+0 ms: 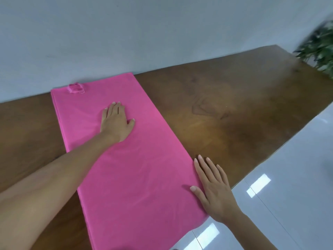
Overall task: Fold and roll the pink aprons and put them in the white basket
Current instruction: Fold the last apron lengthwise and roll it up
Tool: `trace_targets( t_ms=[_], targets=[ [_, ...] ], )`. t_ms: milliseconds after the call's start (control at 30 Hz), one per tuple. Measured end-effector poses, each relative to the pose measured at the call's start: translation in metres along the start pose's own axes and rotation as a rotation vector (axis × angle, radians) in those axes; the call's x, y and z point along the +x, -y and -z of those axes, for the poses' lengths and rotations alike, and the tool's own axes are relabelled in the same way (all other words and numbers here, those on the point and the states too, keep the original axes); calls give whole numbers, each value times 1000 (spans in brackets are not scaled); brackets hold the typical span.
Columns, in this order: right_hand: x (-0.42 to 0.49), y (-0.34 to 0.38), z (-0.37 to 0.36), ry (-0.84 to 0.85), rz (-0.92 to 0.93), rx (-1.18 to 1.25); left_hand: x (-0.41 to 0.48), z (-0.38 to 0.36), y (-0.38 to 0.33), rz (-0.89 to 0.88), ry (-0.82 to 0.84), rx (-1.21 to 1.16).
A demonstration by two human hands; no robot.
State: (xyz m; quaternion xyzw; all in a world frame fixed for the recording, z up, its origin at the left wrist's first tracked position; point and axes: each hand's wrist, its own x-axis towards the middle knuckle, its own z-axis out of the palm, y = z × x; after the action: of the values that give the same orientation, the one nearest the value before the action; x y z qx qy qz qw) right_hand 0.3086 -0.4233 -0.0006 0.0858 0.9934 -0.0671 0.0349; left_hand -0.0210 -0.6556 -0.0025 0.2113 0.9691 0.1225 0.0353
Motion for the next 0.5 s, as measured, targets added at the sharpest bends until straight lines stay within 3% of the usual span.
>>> trace_targets(
  t_ms=[233,400,500],
  targets=[
    [3,2,-5,-60,-41,53,24,12,-59,-431,102,-114],
    [4,1,-6,-218,-182,427,50,22,-95,-573,179,109],
    [3,-1,-8,-246,-204,491,59,25,-106,-591,222,248]
  ],
)
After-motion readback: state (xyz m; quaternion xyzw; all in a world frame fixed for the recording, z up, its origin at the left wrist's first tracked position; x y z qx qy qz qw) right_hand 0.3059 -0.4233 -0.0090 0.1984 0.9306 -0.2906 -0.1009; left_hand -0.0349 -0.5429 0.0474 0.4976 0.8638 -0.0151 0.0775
